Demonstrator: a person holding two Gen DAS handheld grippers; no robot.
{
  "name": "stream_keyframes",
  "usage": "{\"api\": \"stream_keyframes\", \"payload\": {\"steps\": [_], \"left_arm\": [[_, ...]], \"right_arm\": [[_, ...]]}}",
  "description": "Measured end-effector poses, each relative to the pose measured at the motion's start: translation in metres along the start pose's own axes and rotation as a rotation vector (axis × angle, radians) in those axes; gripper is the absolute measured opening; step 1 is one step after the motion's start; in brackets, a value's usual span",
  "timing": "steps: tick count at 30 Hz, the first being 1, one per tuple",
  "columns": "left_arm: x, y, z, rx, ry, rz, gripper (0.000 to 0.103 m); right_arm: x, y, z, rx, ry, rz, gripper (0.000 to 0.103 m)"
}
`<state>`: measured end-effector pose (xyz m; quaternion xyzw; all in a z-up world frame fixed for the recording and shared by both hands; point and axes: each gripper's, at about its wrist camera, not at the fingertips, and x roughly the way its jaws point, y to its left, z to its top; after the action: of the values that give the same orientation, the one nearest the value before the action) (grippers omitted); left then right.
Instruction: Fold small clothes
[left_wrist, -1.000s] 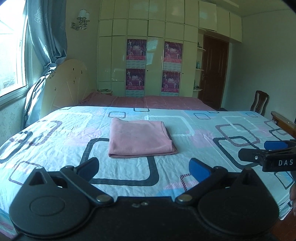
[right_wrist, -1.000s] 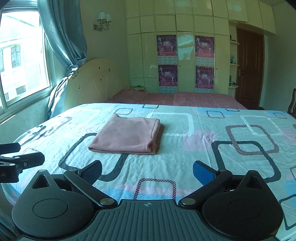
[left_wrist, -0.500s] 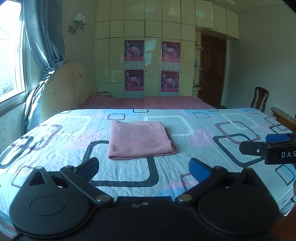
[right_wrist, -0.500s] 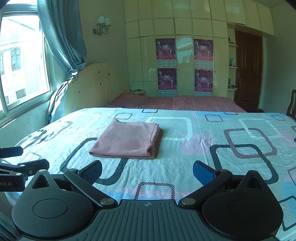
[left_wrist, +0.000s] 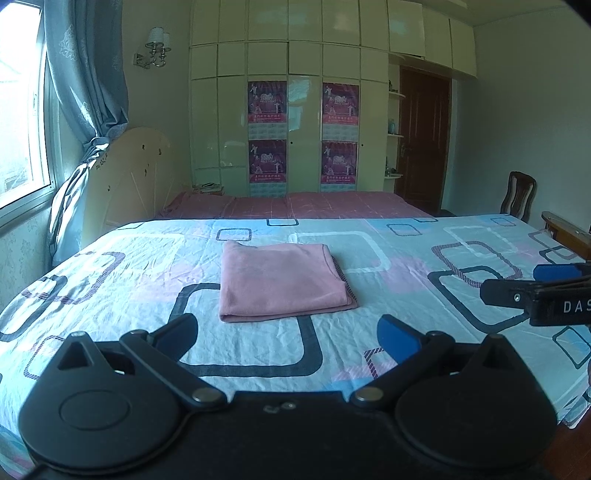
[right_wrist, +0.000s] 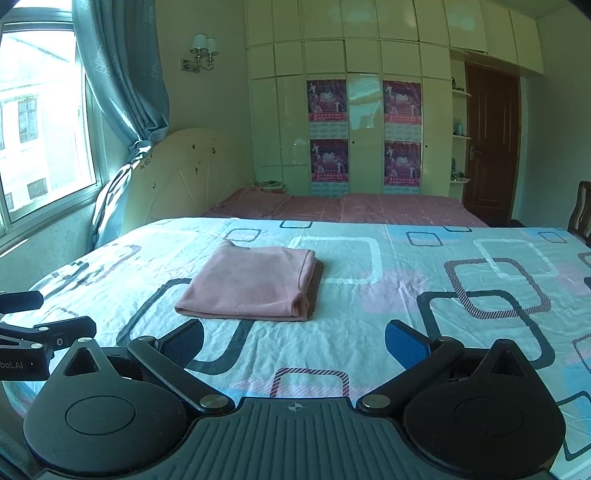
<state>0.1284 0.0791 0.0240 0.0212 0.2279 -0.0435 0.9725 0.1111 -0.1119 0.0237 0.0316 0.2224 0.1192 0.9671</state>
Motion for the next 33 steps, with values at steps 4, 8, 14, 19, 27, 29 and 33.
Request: {"api": "stream_keyframes", "payload": {"steps": [4, 8, 14, 19, 27, 29, 33], "left_arm": [[0.0, 0.002, 0.0, -0.002, 0.001, 0.001, 0.102], [0.0, 0.003, 0.0, -0.003, 0.002, 0.004, 0.102], [0.002, 0.004, 0.0, -0.001, 0.006, 0.006, 0.102], [0.002, 0.005, 0.001, -0.002, 0.003, 0.008, 0.102], [0.001, 0.005, 0.001, 0.004, -0.002, 0.013, 0.102], [0.001, 0.005, 0.002, 0.005, -0.006, 0.015, 0.102], [0.001, 0.004, 0.002, 0.004, -0.005, 0.017, 0.102]], "right_arm": [[0.003, 0.003, 0.001, -0.017, 0.002, 0.0, 0.103], [0.006, 0.003, 0.001, -0.015, 0.007, 0.006, 0.103], [0.008, 0.004, 0.001, -0.016, 0.01, 0.006, 0.103], [0.01, 0.005, 0.002, -0.016, 0.011, 0.008, 0.103], [0.01, 0.005, 0.001, -0.012, 0.007, 0.016, 0.103], [0.01, 0.005, 0.001, -0.015, 0.005, 0.014, 0.103], [0.01, 0.006, 0.001, -0.027, 0.004, 0.014, 0.103]]}}
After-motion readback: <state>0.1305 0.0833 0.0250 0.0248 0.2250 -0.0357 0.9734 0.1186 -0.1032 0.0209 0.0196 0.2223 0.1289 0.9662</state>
